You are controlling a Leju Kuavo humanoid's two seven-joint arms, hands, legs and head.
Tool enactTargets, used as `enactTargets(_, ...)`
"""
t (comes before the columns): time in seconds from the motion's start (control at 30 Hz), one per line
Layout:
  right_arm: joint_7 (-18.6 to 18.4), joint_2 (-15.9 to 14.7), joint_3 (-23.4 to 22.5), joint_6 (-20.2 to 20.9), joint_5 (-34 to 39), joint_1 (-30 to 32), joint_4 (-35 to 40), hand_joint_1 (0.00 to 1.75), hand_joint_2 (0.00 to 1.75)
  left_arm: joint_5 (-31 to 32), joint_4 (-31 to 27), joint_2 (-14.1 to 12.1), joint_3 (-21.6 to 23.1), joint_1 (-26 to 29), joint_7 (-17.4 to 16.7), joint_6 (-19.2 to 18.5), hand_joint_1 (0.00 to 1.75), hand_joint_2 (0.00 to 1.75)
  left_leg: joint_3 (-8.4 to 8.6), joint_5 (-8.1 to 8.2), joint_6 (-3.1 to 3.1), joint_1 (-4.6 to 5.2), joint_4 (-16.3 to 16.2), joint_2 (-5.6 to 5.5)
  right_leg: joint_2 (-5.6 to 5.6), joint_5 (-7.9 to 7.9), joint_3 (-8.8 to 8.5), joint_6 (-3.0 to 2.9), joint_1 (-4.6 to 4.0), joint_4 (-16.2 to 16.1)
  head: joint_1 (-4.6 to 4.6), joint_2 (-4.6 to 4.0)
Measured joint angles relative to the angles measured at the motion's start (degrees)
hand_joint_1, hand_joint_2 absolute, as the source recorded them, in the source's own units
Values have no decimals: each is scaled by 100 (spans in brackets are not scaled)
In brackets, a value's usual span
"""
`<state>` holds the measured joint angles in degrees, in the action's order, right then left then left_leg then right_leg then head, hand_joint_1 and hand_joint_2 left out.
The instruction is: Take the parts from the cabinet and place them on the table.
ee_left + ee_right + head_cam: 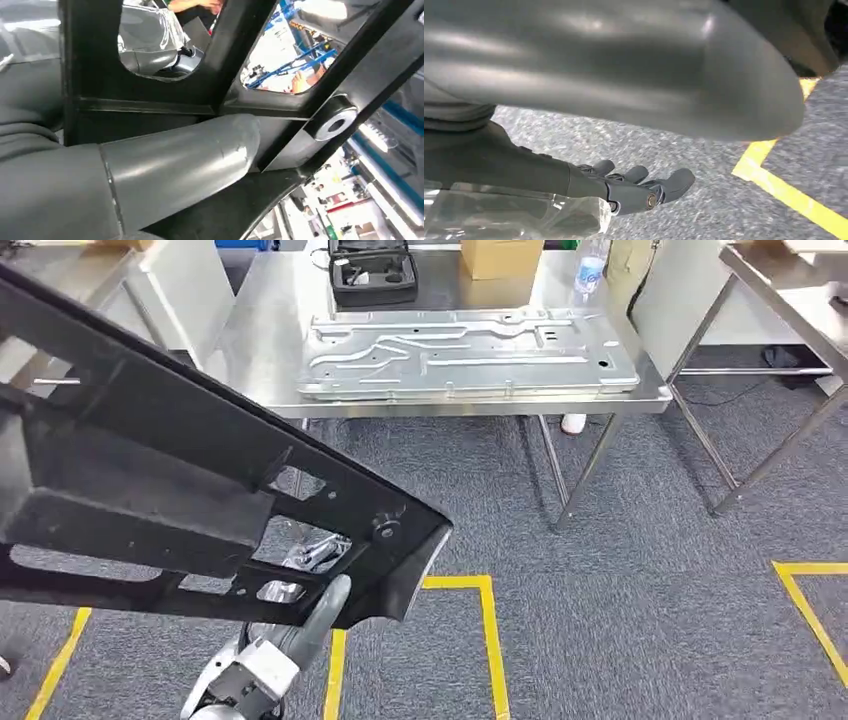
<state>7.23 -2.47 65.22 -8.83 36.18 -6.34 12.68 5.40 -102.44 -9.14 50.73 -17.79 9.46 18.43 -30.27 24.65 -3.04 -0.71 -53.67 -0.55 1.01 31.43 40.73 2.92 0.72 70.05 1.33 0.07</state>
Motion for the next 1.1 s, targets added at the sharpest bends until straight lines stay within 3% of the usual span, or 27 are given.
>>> enactTargets(0.03,4,4,0,-2,-13,1,0,0,0,-29,18,0,2,4,0,-9,175,0,-2,3,0,0,-1,37,-6,80,140,16,8,313,2,0)
enactTargets(0.07,7,9,0,-11,-13,3,0,0,0,-61,33,0,2,3,-2,-22,175,0,-1,5,4,-1,-2,63,-7,22,143,26,20,325,2,0)
enactTargets(0.1,7,9,0,-18,-7,5,0,0,0,-78,46,0,2,-1,-2,-24,175,0,1,9,9,-2,-5,84,-11,-140,17,33,36,85,2,0)
enactTargets(0.17,17,9,0,-22,0,3,0,0,0,-126,64,2,0,-17,-4,-26,175,0,15,34,47,-12,-21,104,-47,-628,-554,34,62,-973,4,0)
enactTargets(0.2,26,9,0,-26,-4,-3,0,0,0,-170,66,2,0,-31,-22,-26,175,0,18,57,87,-8,-40,112,-111,-687,-774,34,65,-1413,11,0)
enactTargets(0.23,46,26,0,-26,-13,-14,0,0,0,-208,70,2,-6,-51,-26,-20,175,0,-11,77,122,38,-71,114,-102,-659,-800,5,17,-1458,24,0)
enactTargets(0.33,94,28,0,-28,-18,-10,0,0,0,-302,88,2,-18,-81,-44,18,175,0,1,73,196,17,-27,129,-65,-648,-772,-95,-9,-1453,17,0)
enactTargets(0.4,92,28,2,-28,-20,-11,0,0,0,-345,98,2,-42,-88,-33,37,175,0,-57,192,269,-14,-193,114,-61,-647,-812,-185,32,-1480,20,0)
enactTargets(0.43,79,28,2,-28,-20,-15,0,0,0,-372,105,2,-46,-102,-22,50,175,0,-227,374,290,-16,-542,114,-61,-634,-824,-217,32,-1480,7,0)
enactTargets(0.5,20,28,4,-22,-24,-13,0,0,0,-398,112,2,-48,-90,0,92,175,0,-746,770,318,-15,-1550,111,-58,-615,-836,-252,19,-1479,4,0)
enactTargets(0.53,-4,28,4,-22,-24,-3,0,0,0,-400,118,2,-48,-78,2,103,175,0,-959,846,319,-15,-1917,112,-56,-603,-846,-260,10,-1479,4,0)
enactTargets(0.57,-24,26,9,-20,-26,6,0,0,0,-409,131,0,-48,-74,7,116,175,0,-1061,798,313,-15,-2034,112,-46,-585,-865,-267,7,-1478,4,0)
enactTargets(0.6,-28,20,11,-22,-24,10,0,0,0,-424,142,0,-50,-75,9,118,175,0,-1000,622,294,-14,-1833,111,-32,-568,-895,-259,4,-1478,4,0)
enactTargets(0.63,-31,15,13,-20,-24,9,0,0,0,-424,144,0,-52,-76,15,122,175,0,-833,372,268,-9,-1427,111,-14,-546,-929,-251,-1,-1478,4,0)
enactTargets(0.7,-37,13,17,-22,-22,7,0,0,0,-417,144,0,-55,-84,18,127,175,0,-382,-147,160,24,-397,81,9,-510,-1000,-225,-7,-1481,4,0)
enactTargets(0.73,-39,13,24,-22,-22,-9,0,0,0,-407,147,0,-59,-86,18,135,175,0,-291,-101,116,56,-188,51,16,-486,-1000,-190,-55,-1459,2,0)
enactTargets(0.8,-9,11,31,-28,-20,-3,0,0,0,-402,149,0,-61,-83,17,142,175,0,-290,-71,96,78,-171,50,18,-464,-976,-136,-21,-1470,4,0)
enactTargets(0.83,9,11,33,-33,-18,10,0,0,0,-404,149,-2,-66,-79,17,146,175,0,-289,-44,39,75,-133,42,16,-558,-976,-82,-7,-1367,4,0)
enactTargets(0.9,18,7,37,-39,-18,5,0,0,0,-407,149,-2,-70,-81,17,149,175,0,-112,-29,-22,37,-42,30,-10,-489,-961,-44,7,-1235,13,0)
enactTargets(0.93,22,7,37,-42,-20,-11,0,0,0,-407,149,-2,-87,-92,18,162,175,0,-69,-12,-53,35,-37,33,-12,-378,-840,-23,2,-977,17,0)
enactTargets(1.0,20,7,42,-42,-20,-1,0,0,0,-407,149,-2,-98,-85,17,173,175,0,-21,20,-83,37,-42,37,-13,-16,-332,-6,20,-115,37,0)
enactTargets(1.03,17,7,46,-42,-20,11,0,0,0,-404,151,-2,-98,-80,17,173,175,0,-3,48,-89,38,-46,36,-13,89,-92,23,25,242,37,0)
enactTargets(1.07,15,7,50,-42,-20,24,0,0,0,-407,155,-2,-98,-68,17,173,175,0,26,74,-86,38,-45,33,-14,70,63,45,40,399,39,0)
enactTargets(1.1,6,7,54,-35,-22,31,0,0,0,-413,157,-2,-98,-55,18,175,175,0,74,111,-71,31,-46,30,-17,-83,83,65,57,283,39,0)
